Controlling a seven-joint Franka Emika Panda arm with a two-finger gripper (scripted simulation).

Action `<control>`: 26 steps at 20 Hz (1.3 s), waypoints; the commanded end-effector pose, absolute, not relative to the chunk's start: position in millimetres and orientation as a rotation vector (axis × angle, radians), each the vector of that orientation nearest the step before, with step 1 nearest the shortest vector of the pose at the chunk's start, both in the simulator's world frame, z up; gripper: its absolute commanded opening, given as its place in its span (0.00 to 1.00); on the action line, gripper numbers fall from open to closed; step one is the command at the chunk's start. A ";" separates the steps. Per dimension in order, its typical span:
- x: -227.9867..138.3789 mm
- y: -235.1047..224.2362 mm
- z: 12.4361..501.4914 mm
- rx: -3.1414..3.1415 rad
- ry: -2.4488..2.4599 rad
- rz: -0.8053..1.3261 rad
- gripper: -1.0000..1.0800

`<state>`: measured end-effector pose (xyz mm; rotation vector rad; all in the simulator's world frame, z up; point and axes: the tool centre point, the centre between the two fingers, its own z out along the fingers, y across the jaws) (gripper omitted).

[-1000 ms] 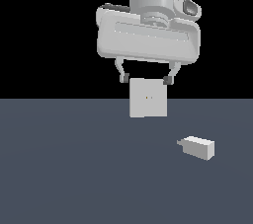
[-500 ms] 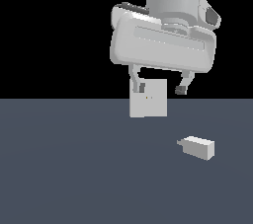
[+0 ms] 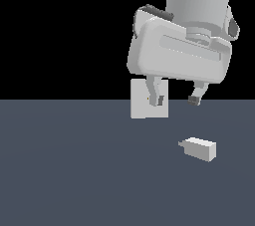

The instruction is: Plug the charger into the wall socket.

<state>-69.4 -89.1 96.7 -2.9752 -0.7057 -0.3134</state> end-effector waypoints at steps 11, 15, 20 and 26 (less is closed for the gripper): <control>-74.5 -116.3 72.9 -2.890 -0.911 -0.391 0.96; -74.8 -122.1 67.6 -2.869 -0.954 -0.406 0.96; -74.7 -126.6 63.4 -2.852 -0.987 -0.417 0.96; -74.7 -127.9 62.2 -2.849 -0.993 -0.418 0.96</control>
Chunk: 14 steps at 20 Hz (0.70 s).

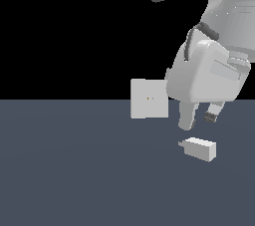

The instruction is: Plug the charger into the wall socket.

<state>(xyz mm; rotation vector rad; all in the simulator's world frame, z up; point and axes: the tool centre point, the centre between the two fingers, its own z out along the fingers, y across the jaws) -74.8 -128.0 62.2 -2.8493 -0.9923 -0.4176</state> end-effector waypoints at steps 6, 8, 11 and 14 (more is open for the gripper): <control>-75.1 -128.0 52.9 -2.849 -0.993 -0.418 0.96; -75.3 -127.8 45.6 -2.849 -0.994 -0.417 0.96; -75.6 -127.7 31.5 -2.849 -0.995 -0.417 0.96; -75.5 -127.6 20.3 -2.849 -0.996 -0.417 0.96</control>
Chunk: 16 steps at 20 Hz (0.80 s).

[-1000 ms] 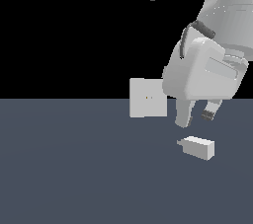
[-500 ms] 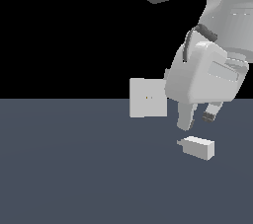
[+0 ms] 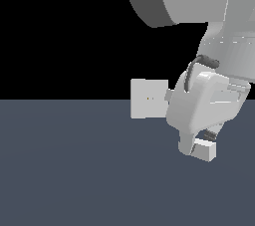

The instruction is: Plug the charger into the wall socket.

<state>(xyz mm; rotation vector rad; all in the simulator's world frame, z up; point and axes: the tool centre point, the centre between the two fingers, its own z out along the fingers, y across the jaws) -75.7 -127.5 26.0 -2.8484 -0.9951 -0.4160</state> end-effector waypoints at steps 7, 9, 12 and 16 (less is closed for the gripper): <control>-75.0 -127.7 11.7 -2.848 -0.996 -0.417 0.00; -75.0 -127.7 11.7 -2.848 -0.996 -0.417 0.00; -75.0 -127.7 11.7 -2.848 -0.996 -0.417 0.00; -75.0 -127.7 11.7 -2.848 -0.996 -0.417 0.00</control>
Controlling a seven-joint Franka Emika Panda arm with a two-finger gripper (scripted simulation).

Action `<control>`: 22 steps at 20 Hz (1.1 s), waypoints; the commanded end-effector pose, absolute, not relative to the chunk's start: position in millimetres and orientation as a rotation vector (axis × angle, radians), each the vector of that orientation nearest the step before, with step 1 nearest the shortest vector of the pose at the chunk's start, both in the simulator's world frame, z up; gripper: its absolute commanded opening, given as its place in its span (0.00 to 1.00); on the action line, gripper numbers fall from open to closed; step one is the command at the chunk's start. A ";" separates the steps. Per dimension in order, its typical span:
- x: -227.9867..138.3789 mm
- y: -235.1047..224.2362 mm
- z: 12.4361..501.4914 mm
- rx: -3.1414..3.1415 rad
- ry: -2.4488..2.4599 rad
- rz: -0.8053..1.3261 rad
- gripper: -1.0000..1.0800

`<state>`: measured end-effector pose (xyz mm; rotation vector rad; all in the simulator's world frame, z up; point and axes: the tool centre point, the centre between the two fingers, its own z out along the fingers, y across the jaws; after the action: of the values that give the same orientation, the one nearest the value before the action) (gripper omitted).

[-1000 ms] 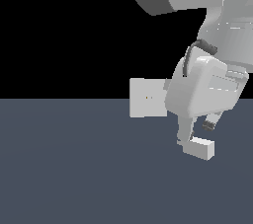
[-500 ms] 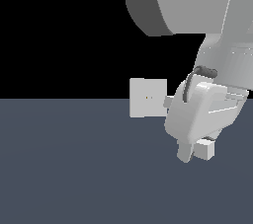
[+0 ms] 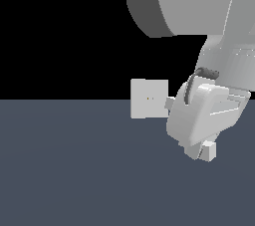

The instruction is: Plug the charger into the wall socket.

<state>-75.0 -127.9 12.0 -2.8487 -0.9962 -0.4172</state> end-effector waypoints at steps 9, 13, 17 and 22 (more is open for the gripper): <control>-73.4 -122.5 19.2 -2.873 -0.938 -0.422 0.00; -71.1 -116.1 28.1 -2.902 -0.867 -0.428 0.00; -67.4 -107.7 39.9 -2.936 -0.771 -0.436 0.00; -60.7 -96.0 57.4 -2.983 -0.627 -0.445 0.00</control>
<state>-63.0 -99.8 51.8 -2.9694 -0.6724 -0.4411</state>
